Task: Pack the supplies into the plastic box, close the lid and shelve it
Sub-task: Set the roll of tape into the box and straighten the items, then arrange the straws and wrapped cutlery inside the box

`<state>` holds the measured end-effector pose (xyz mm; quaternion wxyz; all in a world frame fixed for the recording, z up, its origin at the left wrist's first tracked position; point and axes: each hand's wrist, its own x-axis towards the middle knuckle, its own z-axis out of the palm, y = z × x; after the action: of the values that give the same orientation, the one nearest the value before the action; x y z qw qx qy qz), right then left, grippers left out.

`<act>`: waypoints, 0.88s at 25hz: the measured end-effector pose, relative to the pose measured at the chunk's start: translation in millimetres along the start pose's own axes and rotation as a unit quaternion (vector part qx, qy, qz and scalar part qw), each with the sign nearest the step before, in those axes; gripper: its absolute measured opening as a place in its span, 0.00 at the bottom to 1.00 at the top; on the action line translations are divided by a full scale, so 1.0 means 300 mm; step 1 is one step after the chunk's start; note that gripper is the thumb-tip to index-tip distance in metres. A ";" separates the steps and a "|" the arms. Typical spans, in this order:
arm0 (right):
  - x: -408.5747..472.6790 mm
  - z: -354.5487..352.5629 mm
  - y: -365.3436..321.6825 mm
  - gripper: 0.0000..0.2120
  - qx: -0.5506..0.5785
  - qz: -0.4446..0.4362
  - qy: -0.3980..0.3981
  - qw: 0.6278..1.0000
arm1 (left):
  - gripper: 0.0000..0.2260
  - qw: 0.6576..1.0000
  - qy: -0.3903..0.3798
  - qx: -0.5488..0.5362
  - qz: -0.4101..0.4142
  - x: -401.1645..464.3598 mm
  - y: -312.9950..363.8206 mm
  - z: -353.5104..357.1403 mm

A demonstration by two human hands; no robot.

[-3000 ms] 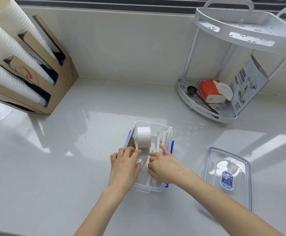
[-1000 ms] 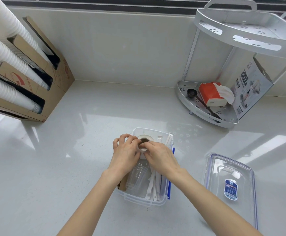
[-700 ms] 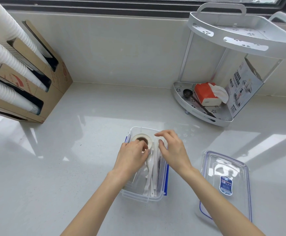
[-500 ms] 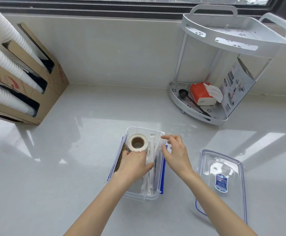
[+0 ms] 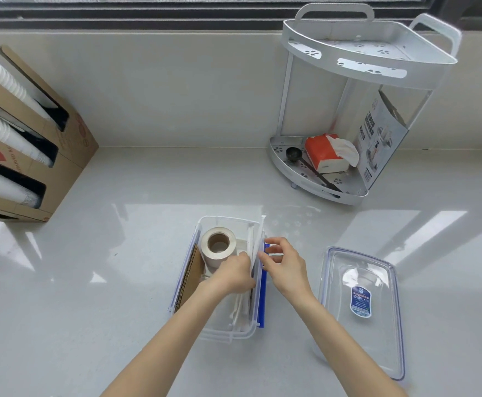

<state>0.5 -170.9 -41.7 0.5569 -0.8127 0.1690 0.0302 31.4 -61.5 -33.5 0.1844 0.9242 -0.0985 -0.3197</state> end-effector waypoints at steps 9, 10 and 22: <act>0.002 -0.005 0.003 0.12 0.013 0.013 -0.002 1.000 | 0.03 0.980 -0.080 -0.180 -0.025 0.038 -0.037 -0.017; 0.003 -0.005 0.004 0.12 0.015 0.014 -0.002 1.000 | 0.05 0.978 -0.083 -0.190 -0.027 0.039 -0.041 -0.017; -0.007 0.002 0.009 0.12 0.022 0.007 0.010 1.000 | 0.26 0.951 -0.080 -0.298 0.006 0.011 -0.055 -0.021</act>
<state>-2.1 -170.8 -43.9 0.5724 -0.7994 0.1813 0.0222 39.0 -45.6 -37.4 0.4454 0.7978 -0.0188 -0.4060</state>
